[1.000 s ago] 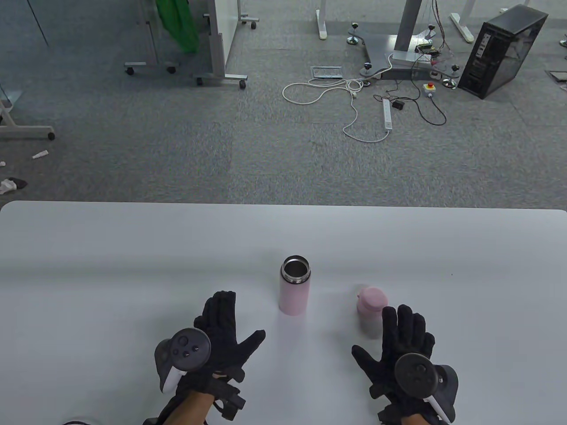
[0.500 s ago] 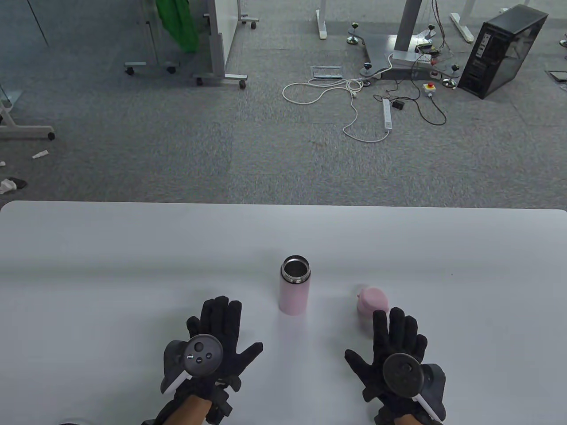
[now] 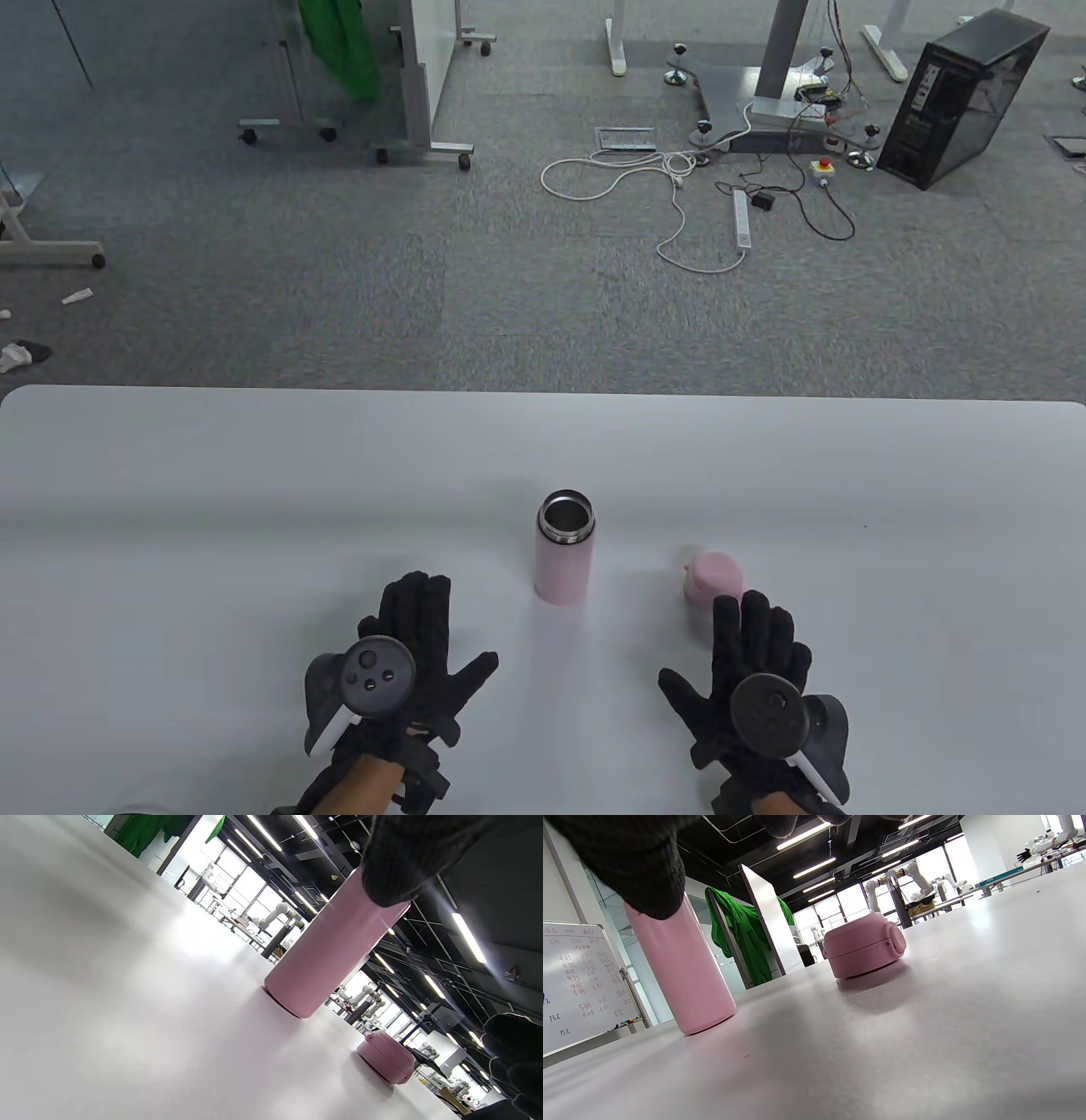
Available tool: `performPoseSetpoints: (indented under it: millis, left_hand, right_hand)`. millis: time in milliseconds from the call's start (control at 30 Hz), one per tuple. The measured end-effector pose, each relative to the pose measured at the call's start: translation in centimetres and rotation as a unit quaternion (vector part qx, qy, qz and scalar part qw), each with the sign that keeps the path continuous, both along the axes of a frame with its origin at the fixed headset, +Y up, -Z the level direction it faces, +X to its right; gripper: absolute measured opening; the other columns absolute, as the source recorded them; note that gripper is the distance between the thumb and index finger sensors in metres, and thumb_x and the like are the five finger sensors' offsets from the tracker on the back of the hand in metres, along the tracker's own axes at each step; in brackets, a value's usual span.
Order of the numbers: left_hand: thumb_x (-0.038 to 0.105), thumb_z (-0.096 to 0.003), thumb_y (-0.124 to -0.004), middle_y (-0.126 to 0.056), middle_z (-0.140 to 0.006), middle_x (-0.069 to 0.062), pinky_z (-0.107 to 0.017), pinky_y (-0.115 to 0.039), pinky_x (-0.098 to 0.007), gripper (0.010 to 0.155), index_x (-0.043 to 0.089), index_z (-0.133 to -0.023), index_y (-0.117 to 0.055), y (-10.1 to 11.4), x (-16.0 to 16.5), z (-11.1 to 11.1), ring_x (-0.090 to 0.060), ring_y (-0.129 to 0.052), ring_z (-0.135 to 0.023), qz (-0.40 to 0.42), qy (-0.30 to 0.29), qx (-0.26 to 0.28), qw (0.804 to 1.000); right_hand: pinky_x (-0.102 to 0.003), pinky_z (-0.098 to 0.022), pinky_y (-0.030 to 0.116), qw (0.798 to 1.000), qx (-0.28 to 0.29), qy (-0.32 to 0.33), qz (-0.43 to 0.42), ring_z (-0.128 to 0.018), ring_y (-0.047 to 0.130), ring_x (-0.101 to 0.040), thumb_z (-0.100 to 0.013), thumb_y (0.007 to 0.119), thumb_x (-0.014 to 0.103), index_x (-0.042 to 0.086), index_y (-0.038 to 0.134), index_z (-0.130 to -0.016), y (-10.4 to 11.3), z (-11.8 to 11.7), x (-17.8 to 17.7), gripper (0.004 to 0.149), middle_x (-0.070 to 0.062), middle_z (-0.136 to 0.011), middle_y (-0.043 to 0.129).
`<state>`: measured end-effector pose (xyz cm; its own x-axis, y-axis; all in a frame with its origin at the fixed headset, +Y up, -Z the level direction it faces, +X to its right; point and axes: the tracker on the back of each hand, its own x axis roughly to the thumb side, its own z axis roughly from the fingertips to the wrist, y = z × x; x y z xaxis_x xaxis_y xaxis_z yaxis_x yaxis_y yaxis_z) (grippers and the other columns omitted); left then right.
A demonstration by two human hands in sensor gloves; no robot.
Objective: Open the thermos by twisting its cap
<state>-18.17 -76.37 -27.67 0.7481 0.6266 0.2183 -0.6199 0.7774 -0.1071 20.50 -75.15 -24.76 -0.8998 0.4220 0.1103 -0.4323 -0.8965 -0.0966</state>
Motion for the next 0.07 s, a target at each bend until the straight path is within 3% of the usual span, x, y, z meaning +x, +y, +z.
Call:
performPoseSetpoints:
  millis: [67]
  left_hand:
    - [0.059, -0.0538, -0.084, -0.010, -0.120, -0.019, -0.068, -0.016, -0.078, 0.099, 0.024, -0.117, -0.016, -0.18, -0.21, 0.05, -0.049, -0.012, -0.113, 0.010, 0.004, -0.011, 1.000]
  right_hand:
    - [-0.077, -0.067, 0.016, 1.000, -0.002, 0.000, -0.002, -0.101, 0.011, -0.059, -0.053, 0.082, 0.063, 0.014, 0.018, -0.117, -0.05, -0.02, 0.01, 0.102, -0.023, -0.118, 0.007]
